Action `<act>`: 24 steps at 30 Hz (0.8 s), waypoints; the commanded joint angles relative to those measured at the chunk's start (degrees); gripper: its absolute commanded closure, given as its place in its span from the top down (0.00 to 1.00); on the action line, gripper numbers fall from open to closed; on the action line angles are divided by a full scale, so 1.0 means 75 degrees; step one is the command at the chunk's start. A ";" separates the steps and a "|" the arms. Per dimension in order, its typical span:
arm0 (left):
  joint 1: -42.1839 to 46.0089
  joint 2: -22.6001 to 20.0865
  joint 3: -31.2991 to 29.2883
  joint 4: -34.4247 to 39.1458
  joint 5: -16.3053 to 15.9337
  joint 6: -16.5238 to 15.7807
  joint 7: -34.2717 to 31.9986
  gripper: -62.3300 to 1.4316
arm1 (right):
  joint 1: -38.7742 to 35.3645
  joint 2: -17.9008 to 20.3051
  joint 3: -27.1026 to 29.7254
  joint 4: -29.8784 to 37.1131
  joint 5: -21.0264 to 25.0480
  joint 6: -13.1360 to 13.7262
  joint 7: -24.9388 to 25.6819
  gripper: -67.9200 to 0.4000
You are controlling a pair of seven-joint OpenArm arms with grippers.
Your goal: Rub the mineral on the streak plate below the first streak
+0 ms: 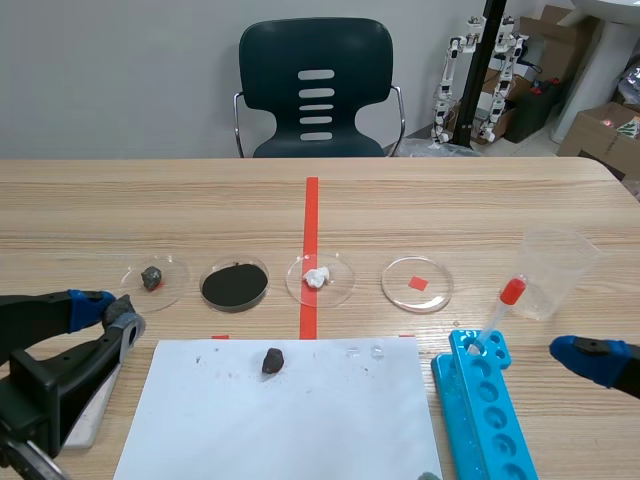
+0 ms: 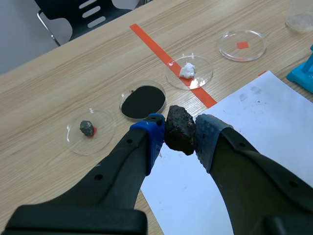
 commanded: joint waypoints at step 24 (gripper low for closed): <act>-0.0041 0.0020 -0.0020 0.0090 -0.0052 -0.0291 -0.0624 0.18 | 0.0029 0.0035 0.0020 0.0087 0.0087 -0.0003 0.0137 1.00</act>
